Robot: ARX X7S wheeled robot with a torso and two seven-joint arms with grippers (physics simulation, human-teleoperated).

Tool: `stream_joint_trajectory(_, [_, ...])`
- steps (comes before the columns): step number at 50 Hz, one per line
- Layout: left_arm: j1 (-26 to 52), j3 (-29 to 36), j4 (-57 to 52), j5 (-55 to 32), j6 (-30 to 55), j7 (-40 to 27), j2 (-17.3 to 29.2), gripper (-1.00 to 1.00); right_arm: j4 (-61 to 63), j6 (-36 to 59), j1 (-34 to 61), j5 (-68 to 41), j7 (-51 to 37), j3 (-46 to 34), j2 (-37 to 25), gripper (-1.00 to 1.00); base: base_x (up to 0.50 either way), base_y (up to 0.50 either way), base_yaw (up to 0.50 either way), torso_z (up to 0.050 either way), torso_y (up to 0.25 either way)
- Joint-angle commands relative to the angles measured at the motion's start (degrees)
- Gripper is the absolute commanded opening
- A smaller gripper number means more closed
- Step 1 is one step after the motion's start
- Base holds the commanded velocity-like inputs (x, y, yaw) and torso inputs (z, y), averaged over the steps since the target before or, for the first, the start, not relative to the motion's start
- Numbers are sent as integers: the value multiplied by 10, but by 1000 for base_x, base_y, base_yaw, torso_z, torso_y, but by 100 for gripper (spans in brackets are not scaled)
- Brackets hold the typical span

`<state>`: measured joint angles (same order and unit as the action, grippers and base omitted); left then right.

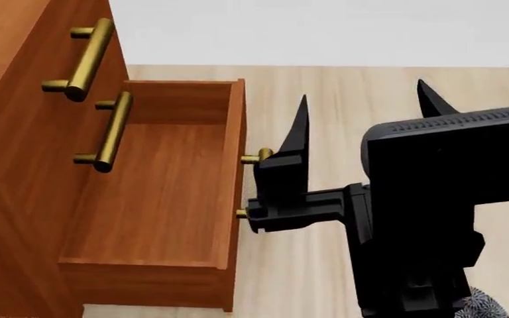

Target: Put the wine bottle in the bottom drawer of the cabinet.

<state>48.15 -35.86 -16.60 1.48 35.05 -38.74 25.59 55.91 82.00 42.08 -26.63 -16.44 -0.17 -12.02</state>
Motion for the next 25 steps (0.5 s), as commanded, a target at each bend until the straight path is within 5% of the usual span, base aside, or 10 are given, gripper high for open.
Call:
stream_joint_trajectory(1, [1,-3,0,-2,-1,-1,-1,100,16,23,9,-17,-8,15,4,100,0,0,0,0,0])
stream_joint_trajectory(6, [1,-3,-1,-3,3,0,-2,100,40,48,12,-86,-34,93,32,100,0,0,0,0,0])
stream_joint_trajectory(14, [1,-3,0,-3,10,0,-1,100,34,47,16,-546,-341,265,-17,100,0,0,0,0,0])
stream_joint_trajectory(16, [-2,0,0,-3,5,2,0,100,17,-24,0,-692,-440,289,-43,100,0,0,0,0,0])
stream_joint_trajectory(25, [1,-2,0,-4,15,2,0,100,40,-122,-15,-885,-596,323,-89,100,0,0,0,0,0])
